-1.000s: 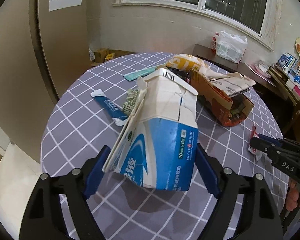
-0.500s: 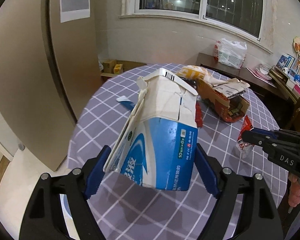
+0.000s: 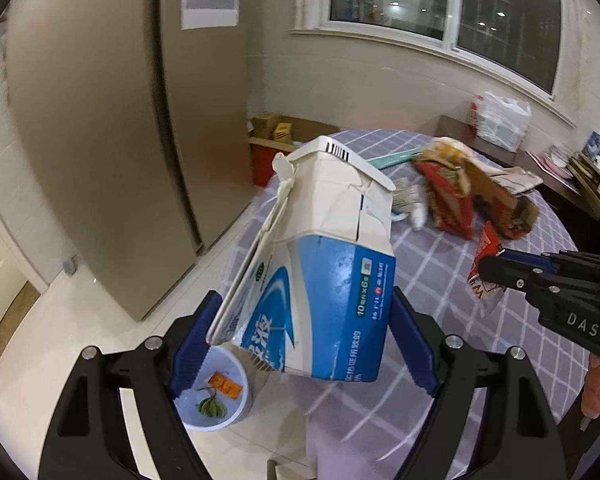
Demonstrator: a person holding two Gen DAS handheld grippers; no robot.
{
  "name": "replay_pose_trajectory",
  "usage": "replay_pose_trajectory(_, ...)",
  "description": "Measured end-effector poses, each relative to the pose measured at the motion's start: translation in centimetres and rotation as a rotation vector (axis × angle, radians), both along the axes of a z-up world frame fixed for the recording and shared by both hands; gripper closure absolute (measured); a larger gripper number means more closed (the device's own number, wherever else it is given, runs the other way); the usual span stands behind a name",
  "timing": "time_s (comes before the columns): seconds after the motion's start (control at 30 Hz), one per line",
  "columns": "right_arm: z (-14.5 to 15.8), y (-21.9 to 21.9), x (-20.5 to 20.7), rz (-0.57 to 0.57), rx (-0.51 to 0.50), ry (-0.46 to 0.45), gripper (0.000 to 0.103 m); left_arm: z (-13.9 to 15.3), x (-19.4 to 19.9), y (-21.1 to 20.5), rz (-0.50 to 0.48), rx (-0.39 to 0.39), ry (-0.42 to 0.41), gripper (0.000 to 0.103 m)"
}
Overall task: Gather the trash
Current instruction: 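Carry the carton and wrapper over the bucket and open both grippers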
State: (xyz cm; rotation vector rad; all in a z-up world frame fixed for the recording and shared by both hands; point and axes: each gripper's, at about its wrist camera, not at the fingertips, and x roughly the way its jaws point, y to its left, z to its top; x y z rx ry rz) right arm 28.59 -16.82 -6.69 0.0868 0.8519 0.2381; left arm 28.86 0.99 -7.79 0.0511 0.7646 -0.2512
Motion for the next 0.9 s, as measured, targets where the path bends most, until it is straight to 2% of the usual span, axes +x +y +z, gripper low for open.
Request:
replay_pose_trajectory(0.43,-1.3,10.6,2.0,0.192,-0.020,0.040,0.086,-2.4,-0.8,9.5,0.180,0.002,0.061,0.023)
replay_pose_trajectory(0.67,-3.7,16.3,3.8,0.281,-0.046,0.099,0.086,-4.2,-0.5,14.0,0.259,0.014,0.108,0.023)
replay_pose_trajectory(0.9,-6.1,19.7,6.1,0.320,-0.072,0.164,0.086,-6.3,0.3,16.3,0.305,0.045,0.143,0.022)
